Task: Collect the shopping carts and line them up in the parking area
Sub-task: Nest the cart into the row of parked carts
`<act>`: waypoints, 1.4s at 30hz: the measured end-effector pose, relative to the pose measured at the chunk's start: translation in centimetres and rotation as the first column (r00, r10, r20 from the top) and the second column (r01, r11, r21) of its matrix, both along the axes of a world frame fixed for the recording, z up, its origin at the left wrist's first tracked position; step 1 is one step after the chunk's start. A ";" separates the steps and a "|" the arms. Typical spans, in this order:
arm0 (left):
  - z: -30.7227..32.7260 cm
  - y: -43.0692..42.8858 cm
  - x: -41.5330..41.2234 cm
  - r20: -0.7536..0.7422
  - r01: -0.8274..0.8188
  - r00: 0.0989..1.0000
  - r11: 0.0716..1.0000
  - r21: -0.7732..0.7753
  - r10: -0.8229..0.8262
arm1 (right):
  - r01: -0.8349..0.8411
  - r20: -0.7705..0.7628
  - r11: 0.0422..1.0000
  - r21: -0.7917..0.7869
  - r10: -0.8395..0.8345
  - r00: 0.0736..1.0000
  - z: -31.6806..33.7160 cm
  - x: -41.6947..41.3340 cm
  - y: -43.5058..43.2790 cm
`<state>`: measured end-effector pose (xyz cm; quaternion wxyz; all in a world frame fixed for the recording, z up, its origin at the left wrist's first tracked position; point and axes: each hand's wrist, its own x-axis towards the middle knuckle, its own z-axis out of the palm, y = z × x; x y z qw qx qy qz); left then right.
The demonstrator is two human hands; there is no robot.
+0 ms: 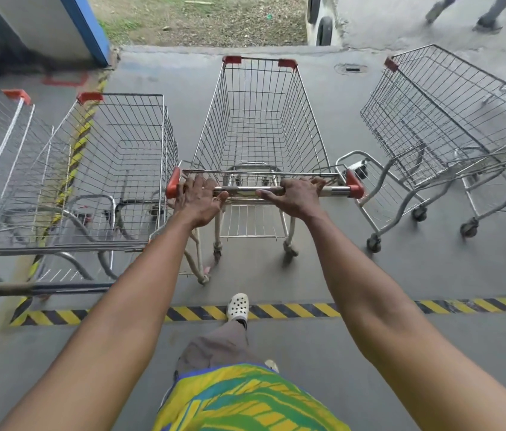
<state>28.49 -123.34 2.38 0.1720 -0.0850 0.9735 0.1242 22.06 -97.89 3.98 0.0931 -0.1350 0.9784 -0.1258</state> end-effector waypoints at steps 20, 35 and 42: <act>1.3 -3.5 -12.6 -0.066 -0.036 0.997 0.999 0.040 0.039 | -0.022 -0.046 0.999 0.049 0.024 0.999 -0.9 -14.2 -4.5; 1.9 3.0 -1.7 -0.032 -0.065 0.997 0.988 0.137 0.070 | -0.002 -0.059 1.000 -0.028 0.000 0.998 -0.7 -4.0 1.9; 0.8 5.2 5.9 -0.049 -0.044 0.998 0.991 0.125 0.050 | -0.003 -0.127 1.000 -0.007 0.002 0.992 -0.8 3.9 4.7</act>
